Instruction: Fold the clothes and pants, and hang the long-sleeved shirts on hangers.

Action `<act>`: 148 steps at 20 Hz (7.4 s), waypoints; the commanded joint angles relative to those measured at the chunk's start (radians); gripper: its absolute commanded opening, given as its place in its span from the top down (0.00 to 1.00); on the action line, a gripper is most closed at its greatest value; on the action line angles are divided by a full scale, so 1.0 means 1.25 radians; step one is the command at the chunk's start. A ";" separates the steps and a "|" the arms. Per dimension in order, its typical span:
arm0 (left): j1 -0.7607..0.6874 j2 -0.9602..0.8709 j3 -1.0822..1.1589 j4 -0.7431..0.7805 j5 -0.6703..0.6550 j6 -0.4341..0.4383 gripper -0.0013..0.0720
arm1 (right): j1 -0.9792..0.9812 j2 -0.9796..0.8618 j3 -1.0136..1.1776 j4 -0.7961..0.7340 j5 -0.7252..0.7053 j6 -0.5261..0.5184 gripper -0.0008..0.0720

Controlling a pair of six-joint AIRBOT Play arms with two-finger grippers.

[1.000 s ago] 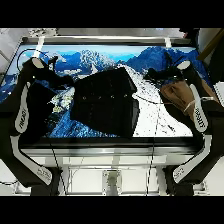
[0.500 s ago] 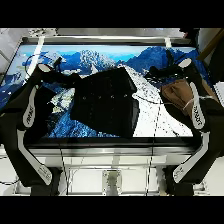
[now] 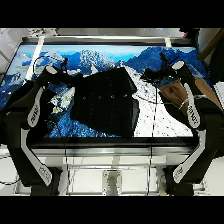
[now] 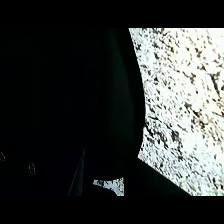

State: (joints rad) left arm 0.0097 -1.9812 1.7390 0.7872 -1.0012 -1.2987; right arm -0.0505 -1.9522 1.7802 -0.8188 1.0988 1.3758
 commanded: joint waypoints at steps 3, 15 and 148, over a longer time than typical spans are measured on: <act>0.089 0.096 0.000 0.079 -0.066 0.011 0.24 | 0.001 -0.001 0.001 -0.014 0.033 -0.008 0.62; 0.038 -0.048 0.000 -0.005 0.047 0.008 0.26 | 0.008 -0.001 0.001 -0.019 0.027 -0.008 0.62; -0.152 0.512 -0.613 0.382 0.014 0.040 0.95 | 0.146 0.448 -0.660 -0.235 0.222 -0.195 0.97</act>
State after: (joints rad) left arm -0.1684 -1.3422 1.0050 1.2591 -0.9657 -1.2488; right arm 0.1303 -1.4014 1.0908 -1.1210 1.4258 1.1305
